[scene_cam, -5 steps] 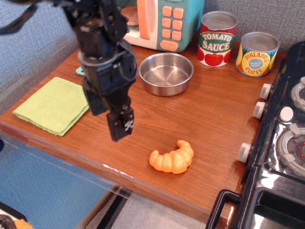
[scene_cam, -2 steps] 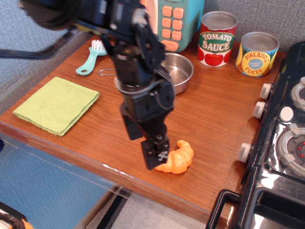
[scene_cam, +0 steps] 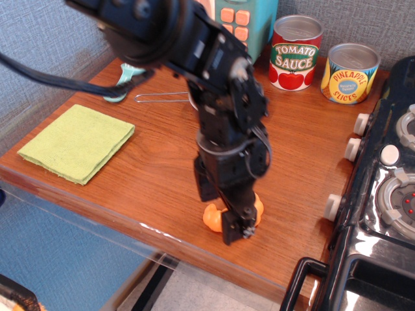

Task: Place the croissant in the pot.

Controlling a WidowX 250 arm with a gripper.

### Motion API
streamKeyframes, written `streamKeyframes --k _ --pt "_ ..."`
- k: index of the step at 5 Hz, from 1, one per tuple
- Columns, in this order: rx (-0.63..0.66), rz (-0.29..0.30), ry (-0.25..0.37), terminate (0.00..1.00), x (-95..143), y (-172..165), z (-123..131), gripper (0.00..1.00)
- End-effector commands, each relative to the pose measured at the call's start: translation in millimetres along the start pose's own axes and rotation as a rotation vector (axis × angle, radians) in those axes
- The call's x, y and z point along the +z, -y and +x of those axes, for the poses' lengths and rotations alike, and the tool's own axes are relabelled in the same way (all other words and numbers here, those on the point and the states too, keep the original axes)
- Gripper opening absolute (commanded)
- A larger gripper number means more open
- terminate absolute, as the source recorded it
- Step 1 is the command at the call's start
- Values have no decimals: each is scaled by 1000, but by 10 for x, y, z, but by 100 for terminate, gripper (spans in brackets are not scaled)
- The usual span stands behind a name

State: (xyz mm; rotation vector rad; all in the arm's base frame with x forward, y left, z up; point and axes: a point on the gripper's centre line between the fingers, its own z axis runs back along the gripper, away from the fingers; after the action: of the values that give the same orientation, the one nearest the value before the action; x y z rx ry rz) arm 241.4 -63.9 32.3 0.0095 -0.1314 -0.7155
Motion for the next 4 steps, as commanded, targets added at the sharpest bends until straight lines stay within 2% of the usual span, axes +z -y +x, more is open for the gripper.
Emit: streamKeyframes --k 1,2,4 --pt "22 50 58 0 -55 -42 44 100" --pt "58 68 73 0 -116 -61 51 100" --pt "124 57 76 0 -242 -143 31 100"
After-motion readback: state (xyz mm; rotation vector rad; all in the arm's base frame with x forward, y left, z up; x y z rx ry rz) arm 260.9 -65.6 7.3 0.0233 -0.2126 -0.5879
